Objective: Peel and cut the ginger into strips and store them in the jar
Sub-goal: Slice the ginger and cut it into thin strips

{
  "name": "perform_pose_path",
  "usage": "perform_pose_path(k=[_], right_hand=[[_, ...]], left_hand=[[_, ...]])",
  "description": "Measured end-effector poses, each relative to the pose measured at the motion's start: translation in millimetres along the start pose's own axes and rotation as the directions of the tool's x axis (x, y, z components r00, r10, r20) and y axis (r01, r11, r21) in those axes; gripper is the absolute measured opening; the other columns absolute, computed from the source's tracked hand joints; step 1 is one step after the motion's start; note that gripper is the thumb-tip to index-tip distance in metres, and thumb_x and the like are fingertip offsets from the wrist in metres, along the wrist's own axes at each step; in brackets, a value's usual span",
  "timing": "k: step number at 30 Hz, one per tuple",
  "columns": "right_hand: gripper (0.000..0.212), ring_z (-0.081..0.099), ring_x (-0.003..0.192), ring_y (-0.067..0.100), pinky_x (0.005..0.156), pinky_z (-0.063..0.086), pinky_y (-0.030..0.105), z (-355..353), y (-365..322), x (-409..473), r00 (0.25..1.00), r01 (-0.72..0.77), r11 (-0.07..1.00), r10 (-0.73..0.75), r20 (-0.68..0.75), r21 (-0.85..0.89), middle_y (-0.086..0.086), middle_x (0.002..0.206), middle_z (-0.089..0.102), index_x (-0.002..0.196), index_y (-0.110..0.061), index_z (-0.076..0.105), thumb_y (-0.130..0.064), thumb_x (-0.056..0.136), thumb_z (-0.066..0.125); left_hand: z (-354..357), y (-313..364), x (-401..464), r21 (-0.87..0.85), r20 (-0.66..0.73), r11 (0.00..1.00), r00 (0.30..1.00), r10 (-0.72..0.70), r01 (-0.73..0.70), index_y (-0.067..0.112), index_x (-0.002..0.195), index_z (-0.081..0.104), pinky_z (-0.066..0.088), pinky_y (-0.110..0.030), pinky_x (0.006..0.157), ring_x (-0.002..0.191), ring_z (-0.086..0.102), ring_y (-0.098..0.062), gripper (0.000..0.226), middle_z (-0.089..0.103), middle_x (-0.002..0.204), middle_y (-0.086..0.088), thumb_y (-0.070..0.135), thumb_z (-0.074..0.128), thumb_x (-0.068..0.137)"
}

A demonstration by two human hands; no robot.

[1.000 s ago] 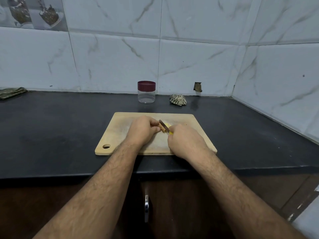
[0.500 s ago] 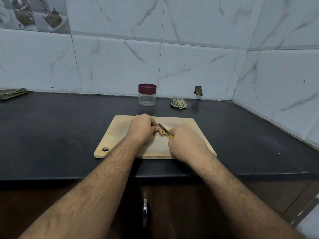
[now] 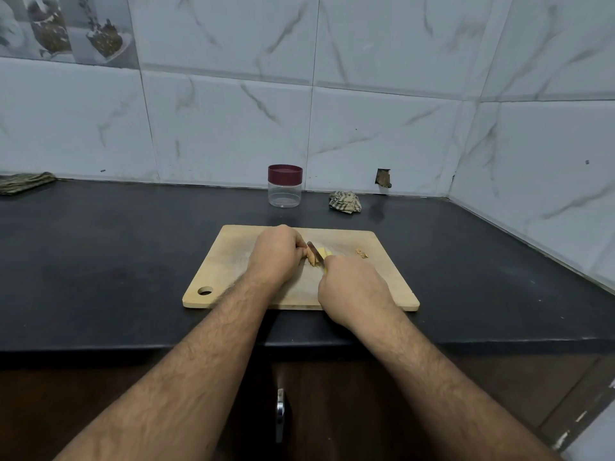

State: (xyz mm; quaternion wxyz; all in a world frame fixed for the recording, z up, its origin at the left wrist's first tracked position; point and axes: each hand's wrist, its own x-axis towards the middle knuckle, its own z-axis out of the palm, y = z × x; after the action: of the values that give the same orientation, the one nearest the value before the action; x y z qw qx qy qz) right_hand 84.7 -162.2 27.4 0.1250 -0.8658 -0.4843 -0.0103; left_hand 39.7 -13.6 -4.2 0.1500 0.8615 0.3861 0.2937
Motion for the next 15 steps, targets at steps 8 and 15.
perform_pose_path(k=[8,15], right_hand=[[0.027,0.051,0.095,0.024,0.071,0.038,0.032,-4.0,-5.8,0.4,1.000,-0.002,1.000,0.001,0.013,0.006,0.007,0.114,0.059,0.117,-0.013,0.057,-0.011,0.095,0.041],[0.032,0.050,0.092,0.023,0.070,0.039,0.032,-0.9,-1.8,-0.8,1.000,0.006,1.000,-0.006,0.003,-0.018,0.006,0.114,0.060,0.119,-0.017,0.058,-0.008,0.094,0.040]], left_hand=[[-2.4,2.8,0.9,0.024,0.011,1.000,1.000,0.008,-0.009,0.020,0.090,0.079,0.043,-0.026,0.073,0.088,0.064,-0.018,0.013,0.074,0.089,0.001,0.019,0.067,0.089],[-3.5,2.5,1.1,0.017,0.011,1.000,1.000,0.024,-0.024,0.020,0.096,0.079,0.043,-0.025,0.075,0.092,0.063,-0.016,0.014,0.075,0.095,0.001,0.019,0.067,0.090]])
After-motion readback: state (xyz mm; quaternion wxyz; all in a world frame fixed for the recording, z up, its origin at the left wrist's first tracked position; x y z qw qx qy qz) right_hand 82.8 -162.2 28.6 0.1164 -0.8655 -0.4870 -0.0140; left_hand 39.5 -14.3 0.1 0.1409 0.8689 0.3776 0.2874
